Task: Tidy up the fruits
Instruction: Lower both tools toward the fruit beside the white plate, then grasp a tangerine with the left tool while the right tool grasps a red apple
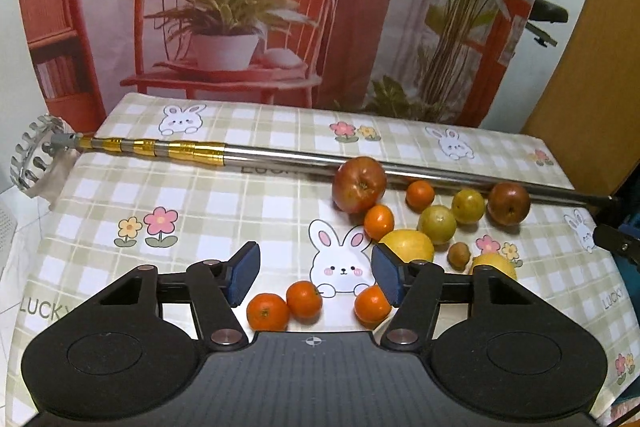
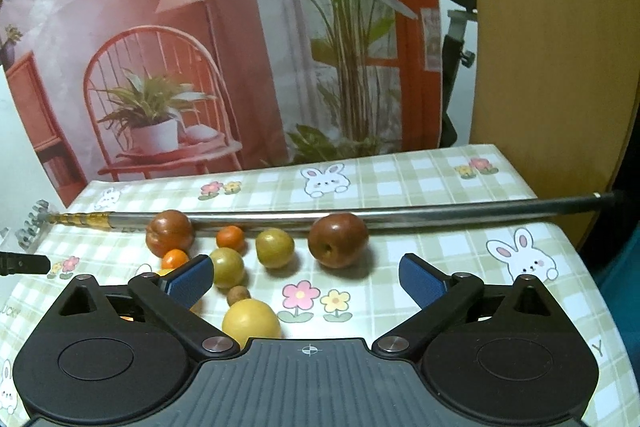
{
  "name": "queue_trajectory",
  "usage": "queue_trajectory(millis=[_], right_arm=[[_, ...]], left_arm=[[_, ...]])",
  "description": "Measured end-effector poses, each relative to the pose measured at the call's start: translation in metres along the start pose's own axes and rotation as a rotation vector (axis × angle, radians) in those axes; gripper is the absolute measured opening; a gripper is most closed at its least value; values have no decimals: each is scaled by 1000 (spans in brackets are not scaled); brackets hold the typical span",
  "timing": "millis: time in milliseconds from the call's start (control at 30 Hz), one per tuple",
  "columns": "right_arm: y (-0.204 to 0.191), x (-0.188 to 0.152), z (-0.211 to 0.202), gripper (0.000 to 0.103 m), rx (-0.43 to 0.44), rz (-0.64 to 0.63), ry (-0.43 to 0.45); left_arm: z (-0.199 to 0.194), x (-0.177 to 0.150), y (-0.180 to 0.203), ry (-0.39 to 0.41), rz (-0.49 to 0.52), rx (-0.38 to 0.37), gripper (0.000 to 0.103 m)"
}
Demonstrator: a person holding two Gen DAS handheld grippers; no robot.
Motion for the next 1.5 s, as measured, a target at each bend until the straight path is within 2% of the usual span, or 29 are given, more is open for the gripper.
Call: queue_trajectory(millis=[167, 267, 433, 533, 633, 967, 1100, 1200, 1500], right_arm=[[4, -2, 7, 99, 13, 22, -16], [3, -4, 13, 98, 20, 34, -32], [1, -9, 17, 98, 21, 32, -50], [1, -10, 18, 98, 16, 26, -54], [3, -11, 19, 98, 9, 28, -60], [-1, -9, 20, 97, 4, 20, -62], [-2, -9, 20, 97, 3, 20, -64], [-1, -9, 20, 97, 3, 19, -63], [2, -12, 23, 97, -2, 25, -75]], left_arm=[[7, -8, -20, -40, -81, -1, 63], [13, -17, -31, -69, -111, 10, 57], [28, -38, -30, -85, -46, 6, 50], [41, -54, -26, -108, 35, 25, 50], [50, -65, -26, -126, 74, 25, 50], [71, -70, -30, -130, 81, 6, 49], [76, -69, -25, -120, 89, -11, 39], [77, -68, -25, -115, 90, 0, 39], [55, -70, -32, -86, 54, 25, 39]])
Point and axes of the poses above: each gripper's, at about its wrist camera, not at the fingertips, and z roughly the way its jaws point, y to its right, x to its top, the point moved 10 cm from there along z, roughly the way its jaws point, and after that the axes turned 9 degrees about z, right-handed, at the moved point
